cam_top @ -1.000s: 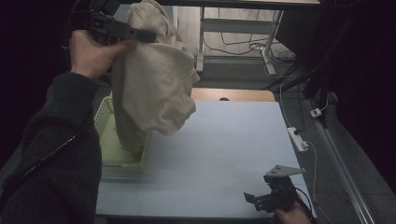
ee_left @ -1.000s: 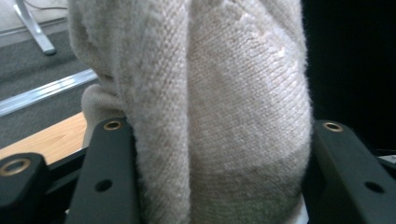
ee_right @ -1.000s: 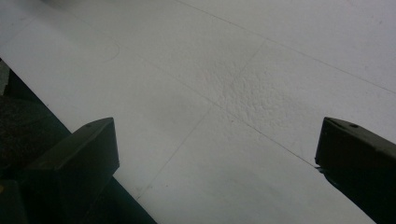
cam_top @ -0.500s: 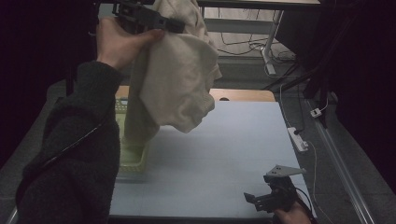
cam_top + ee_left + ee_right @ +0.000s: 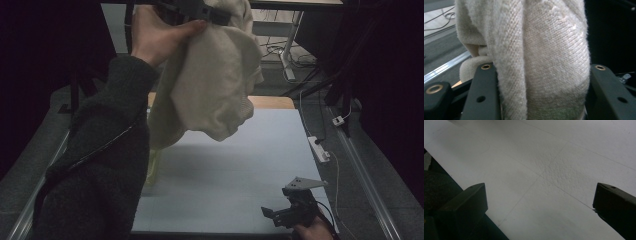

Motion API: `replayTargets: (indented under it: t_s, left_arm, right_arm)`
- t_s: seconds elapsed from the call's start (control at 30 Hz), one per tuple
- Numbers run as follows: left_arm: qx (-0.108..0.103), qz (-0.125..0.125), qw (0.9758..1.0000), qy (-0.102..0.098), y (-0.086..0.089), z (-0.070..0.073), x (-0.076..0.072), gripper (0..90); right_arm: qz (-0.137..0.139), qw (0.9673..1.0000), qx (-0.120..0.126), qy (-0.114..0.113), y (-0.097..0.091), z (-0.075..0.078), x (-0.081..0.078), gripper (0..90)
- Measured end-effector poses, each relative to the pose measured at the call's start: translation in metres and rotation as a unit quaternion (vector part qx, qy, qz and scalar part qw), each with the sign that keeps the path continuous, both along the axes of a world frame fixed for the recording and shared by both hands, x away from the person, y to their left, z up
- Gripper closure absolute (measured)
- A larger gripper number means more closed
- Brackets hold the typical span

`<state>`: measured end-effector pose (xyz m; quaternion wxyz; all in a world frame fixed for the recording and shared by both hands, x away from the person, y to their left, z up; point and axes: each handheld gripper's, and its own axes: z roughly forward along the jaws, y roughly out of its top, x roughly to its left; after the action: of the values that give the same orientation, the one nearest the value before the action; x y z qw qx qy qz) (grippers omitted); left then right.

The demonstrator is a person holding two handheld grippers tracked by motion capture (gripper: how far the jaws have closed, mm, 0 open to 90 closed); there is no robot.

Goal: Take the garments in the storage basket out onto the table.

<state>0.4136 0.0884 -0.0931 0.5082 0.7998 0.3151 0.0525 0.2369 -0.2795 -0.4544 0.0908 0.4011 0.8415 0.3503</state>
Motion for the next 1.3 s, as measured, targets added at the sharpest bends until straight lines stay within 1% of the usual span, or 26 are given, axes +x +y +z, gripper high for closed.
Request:
replayTargets:
  t_s: [0.1, 0.2, 0.27, 0.37, 0.43, 0.57, 0.63, 0.73, 0.97, 1.13, 1.27, 1.3]
  left_arm:
    - [-0.006, -0.010, 0.9999, -0.004, -0.008, 0.006, -0.003, 49.7]
    - [-0.006, -0.016, 0.9998, -0.006, -0.014, 0.010, -0.006, 49.7]
    - [0.000, -0.017, 0.9998, -0.007, -0.016, 0.008, -0.006, 49.7]
    - [0.008, -0.014, 0.9999, -0.002, -0.017, 0.001, -0.003, 49.6]
    - [0.017, -0.011, 0.9998, -0.001, -0.018, -0.006, -0.001, 49.6]
    - [0.043, -0.003, 0.9991, -0.002, -0.020, -0.019, 0.003, 49.5]
    - [0.057, 0.005, 0.9984, -0.004, -0.020, -0.027, 0.004, 49.4]
    - [0.080, 0.013, 0.9967, -0.005, -0.020, -0.040, 0.007, 49.3]
    - [0.100, 0.019, 0.9949, -0.001, -0.017, -0.068, 0.012, 49.2]
    - [0.111, 0.018, 0.9937, 0.005, -0.017, -0.090, 0.014, 49.0]
    - [0.112, 0.018, 0.9935, 0.009, -0.016, -0.108, 0.016, 48.9]
    - [0.109, 0.018, 0.9938, 0.011, -0.016, -0.113, 0.016, 48.8]
  right_arm:
    - [0.000, 1.0000, -0.001, -0.001, 0.000, 0.000, 0.000, 0.0]
    - [-0.001, 1.0000, 0.000, -0.003, 0.000, 0.000, -0.001, 0.0]
    - [0.001, 1.0000, 0.001, -0.004, 0.000, 0.000, -0.001, 0.0]
    - [0.002, 1.0000, 0.001, -0.004, 0.000, 0.000, -0.001, 0.0]
    - [0.002, 1.0000, -0.001, -0.003, 0.000, 0.000, -0.001, 0.0]
    - [0.002, 1.0000, -0.001, -0.003, 0.000, 0.000, -0.001, 0.0]
    - [0.001, 1.0000, 0.000, -0.001, 0.000, 0.000, -0.001, 0.0]
    - [0.001, 1.0000, 0.000, 0.000, 0.000, 0.000, -0.001, 0.0]
    - [0.003, 1.0000, -0.002, -0.002, 0.000, 0.000, -0.001, 0.0]
    - [0.003, 1.0000, -0.002, -0.002, 0.001, 0.000, -0.001, 0.0]
    - [0.004, 1.0000, -0.002, -0.002, 0.001, 0.000, -0.001, 0.0]
    - [0.004, 1.0000, -0.003, -0.002, 0.001, 0.000, -0.001, 0.0]
